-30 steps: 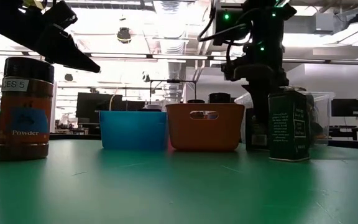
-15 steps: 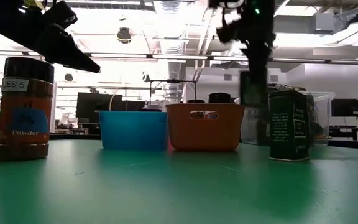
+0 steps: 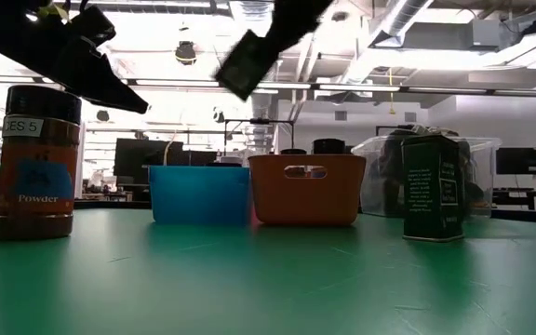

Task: Sort spices by type
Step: Put the center black seasoning can into the blue tray

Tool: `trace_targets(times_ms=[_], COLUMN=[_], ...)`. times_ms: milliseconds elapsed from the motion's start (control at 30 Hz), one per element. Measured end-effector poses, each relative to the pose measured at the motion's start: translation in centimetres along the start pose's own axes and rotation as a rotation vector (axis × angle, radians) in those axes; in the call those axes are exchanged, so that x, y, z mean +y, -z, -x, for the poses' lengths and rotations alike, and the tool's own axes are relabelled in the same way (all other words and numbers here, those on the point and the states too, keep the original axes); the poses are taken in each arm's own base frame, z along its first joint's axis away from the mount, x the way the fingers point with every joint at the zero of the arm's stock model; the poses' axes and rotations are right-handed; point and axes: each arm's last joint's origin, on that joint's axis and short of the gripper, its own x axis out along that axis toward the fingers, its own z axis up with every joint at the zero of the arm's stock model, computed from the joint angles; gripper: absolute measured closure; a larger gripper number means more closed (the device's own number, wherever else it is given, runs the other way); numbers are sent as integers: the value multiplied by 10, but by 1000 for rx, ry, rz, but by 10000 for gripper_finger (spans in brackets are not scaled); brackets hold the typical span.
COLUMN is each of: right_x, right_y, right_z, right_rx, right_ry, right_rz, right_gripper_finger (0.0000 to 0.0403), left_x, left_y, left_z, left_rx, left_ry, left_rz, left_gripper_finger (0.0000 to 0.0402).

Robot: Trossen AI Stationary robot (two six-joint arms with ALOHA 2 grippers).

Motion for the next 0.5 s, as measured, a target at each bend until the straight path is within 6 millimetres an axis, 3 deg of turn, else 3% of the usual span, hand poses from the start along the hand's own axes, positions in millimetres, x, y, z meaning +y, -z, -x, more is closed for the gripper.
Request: trace_targets(times_ms=[100,300,500], right_x=[-1,-3,-8], right_y=[-4,7,-4], right_z=[-21,-73,-101], right_rx=[-76,55,136], right_ry=[-85,-146,-201], right_rz=[-4,0,38], right_gripper_finger=[241,240,239], left_x=[0,0,0], left_y=[1,2,3], left_z=[0,0,0], left_rx=[13,17,25], left_ry=[-1,-2,-2], left_rz=[4,10,5], left_gripper_finger=[120,120,120])
